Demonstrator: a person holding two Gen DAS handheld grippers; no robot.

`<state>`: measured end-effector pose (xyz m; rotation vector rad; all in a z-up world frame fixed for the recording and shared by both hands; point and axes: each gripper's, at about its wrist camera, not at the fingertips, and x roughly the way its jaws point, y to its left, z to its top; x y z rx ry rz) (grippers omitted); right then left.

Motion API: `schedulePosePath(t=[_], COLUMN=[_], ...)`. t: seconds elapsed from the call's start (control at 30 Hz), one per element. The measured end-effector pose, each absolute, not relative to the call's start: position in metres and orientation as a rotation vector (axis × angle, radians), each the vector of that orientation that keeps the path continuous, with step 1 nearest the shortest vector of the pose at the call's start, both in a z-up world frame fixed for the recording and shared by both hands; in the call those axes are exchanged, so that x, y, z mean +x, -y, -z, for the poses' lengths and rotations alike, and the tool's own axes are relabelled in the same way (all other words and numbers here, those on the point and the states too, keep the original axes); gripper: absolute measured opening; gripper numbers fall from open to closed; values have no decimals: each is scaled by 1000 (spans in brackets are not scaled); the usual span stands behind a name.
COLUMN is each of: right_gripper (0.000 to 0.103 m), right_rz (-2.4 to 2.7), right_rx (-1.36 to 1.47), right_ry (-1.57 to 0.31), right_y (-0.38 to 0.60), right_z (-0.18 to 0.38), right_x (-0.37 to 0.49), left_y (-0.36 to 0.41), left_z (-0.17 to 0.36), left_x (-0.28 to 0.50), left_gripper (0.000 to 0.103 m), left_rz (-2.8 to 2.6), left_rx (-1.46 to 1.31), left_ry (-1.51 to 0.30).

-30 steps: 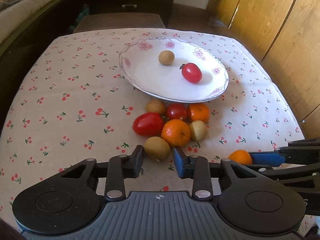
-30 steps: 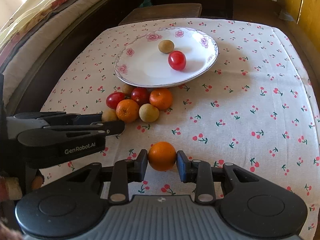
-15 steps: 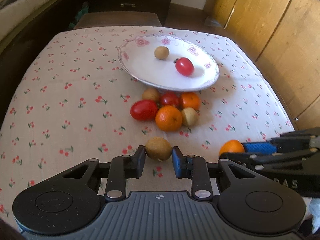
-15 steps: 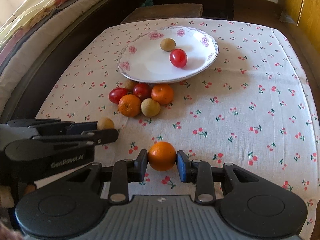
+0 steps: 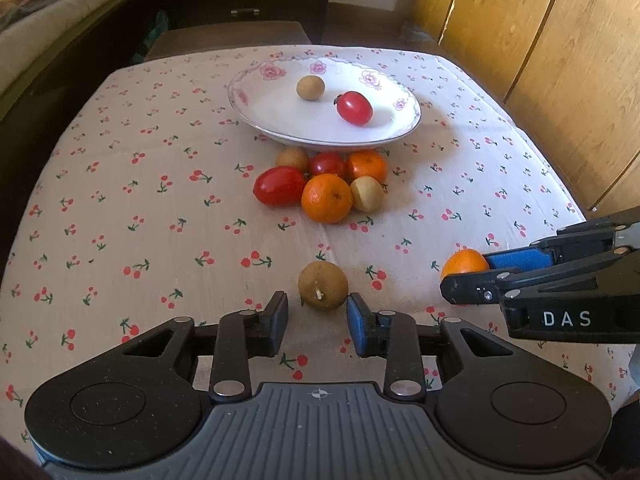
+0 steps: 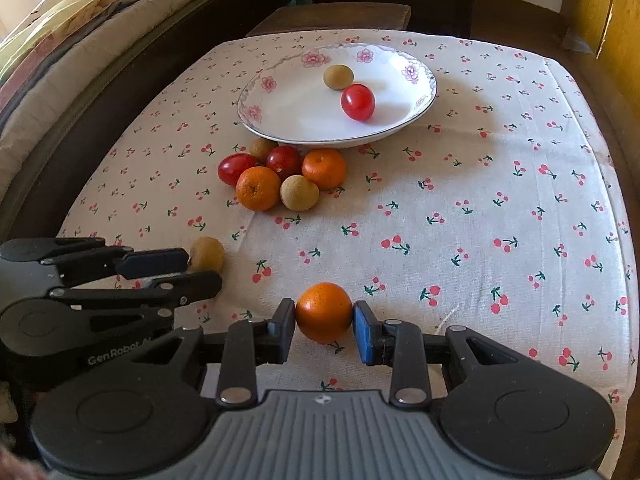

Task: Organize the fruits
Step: 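Lift the mandarin and kiwi and carry both toward the white bowl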

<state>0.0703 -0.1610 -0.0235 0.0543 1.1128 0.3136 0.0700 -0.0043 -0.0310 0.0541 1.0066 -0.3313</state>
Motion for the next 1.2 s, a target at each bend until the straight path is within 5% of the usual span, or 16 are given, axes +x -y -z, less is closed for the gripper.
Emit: schedulePosePath(t=[0.17, 0.43, 0.73, 1.2], right_gripper=[34, 35, 28, 16], right_rz=[-308, -307, -293, -300], right_rx=[37, 31, 10, 70], right_ry=[-1116, -1120, -1107, -1074], right_y=[159, 163, 164, 170], right_z=[25, 27, 26, 12], right_x=[71, 70, 70, 74], left_y=[7, 19, 19, 16], left_z=[29, 33, 35, 19], left_x=[71, 72, 74, 78], left_gripper=[53, 55, 36, 36], left_rz=[333, 348, 337, 338], left_rx=[65, 121, 109, 24], left_ry=[-981, -966, -983, -975])
